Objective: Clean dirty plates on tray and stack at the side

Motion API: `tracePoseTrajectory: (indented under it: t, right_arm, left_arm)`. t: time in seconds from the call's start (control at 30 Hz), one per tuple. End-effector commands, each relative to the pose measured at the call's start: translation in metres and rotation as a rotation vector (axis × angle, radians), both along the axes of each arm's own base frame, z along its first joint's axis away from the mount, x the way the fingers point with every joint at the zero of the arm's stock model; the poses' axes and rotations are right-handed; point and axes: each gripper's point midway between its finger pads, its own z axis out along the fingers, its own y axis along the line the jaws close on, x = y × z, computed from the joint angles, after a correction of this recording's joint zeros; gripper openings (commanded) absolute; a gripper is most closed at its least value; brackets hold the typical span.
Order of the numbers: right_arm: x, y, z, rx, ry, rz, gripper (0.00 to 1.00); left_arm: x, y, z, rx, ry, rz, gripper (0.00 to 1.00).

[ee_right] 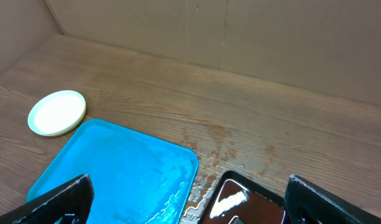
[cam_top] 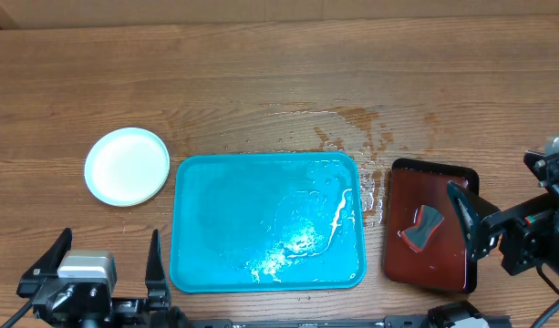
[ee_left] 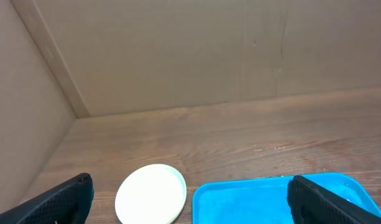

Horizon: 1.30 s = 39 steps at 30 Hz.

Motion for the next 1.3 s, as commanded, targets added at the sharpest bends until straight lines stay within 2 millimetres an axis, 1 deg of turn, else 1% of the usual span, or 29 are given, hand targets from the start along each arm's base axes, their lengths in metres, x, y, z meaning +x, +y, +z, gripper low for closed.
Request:
tracePoseTrajectory:
  t: [0.0, 0.4, 0.47, 0.6, 0.8, 0.87, 0.9, 1.0, 1.03, 1.1, 1.2, 1.23, 1.27]
  right_arm:
    - [0.001, 0.0, -0.001, -0.001, 0.002, -0.002, 1.0]
    - [0.001, 0.0, -0.001, -0.001, 0.001, -0.002, 1.0]
    - [0.002, -0.005, -0.002, -0.021, 0.004, -0.027, 1.0]
    - [0.0, -0.005, -0.006, -0.025, 0.021, -0.026, 1.0]
    - [-0.003, -0.006, -0.006, -0.024, 0.017, -0.026, 1.0]
    - [-0.01, -0.01, -0.006, -0.029, 0.012, -0.038, 1.0]
    - [-0.019, -0.013, -0.001, -0.019, -0.02, -0.038, 1.0]
    - [-0.036, -0.016, 0.014, 0.009, -0.109, -0.033, 1.0]
    - [-0.048, -0.019, 0.023, 0.026, -0.174, -0.033, 1.0]
    - [-0.062, -0.023, 0.029, 0.042, -0.237, -0.04, 1.0]
    - [-0.078, -0.028, 0.029, 0.061, -0.311, -0.053, 1.0]
    - [-0.085, -0.031, 0.022, 0.07, -0.349, -0.06, 1.0]
    - [-0.088, -0.031, 0.014, 0.078, -0.381, -0.063, 1.0]
  left_arm:
    - [-0.001, 0.0, -0.001, 0.012, 0.001, 0.0, 1.0]
    - [-0.001, 0.0, -0.001, 0.012, 0.001, 0.0, 1.0]
    - [-0.001, 0.0, -0.001, 0.012, 0.001, 0.0, 1.0]
    - [-0.001, 0.0, -0.001, 0.012, 0.001, 0.0, 1.0]
    - [-0.001, 0.0, -0.001, 0.012, 0.001, 0.0, 1.0]
    - [-0.001, 0.0, -0.001, 0.012, 0.001, 0.0, 1.0]
    - [-0.001, 0.0, -0.001, 0.012, 0.001, 0.0, 1.0]
    - [-0.001, 0.0, -0.001, 0.012, 0.001, 0.0, 1.0]
    - [-0.001, 0.0, -0.001, 0.012, 0.001, 0.0, 1.0]
    - [-0.001, 0.0, -0.001, 0.012, 0.001, 0.0, 1.0]
    - [-0.001, 0.0, -0.001, 0.012, 0.001, 0.0, 1.0]
    - [-0.001, 0.0, -0.001, 0.012, 0.001, 0.0, 1.0]
    - [-0.001, 0.0, -0.001, 0.012, 0.001, 0.0, 1.0]
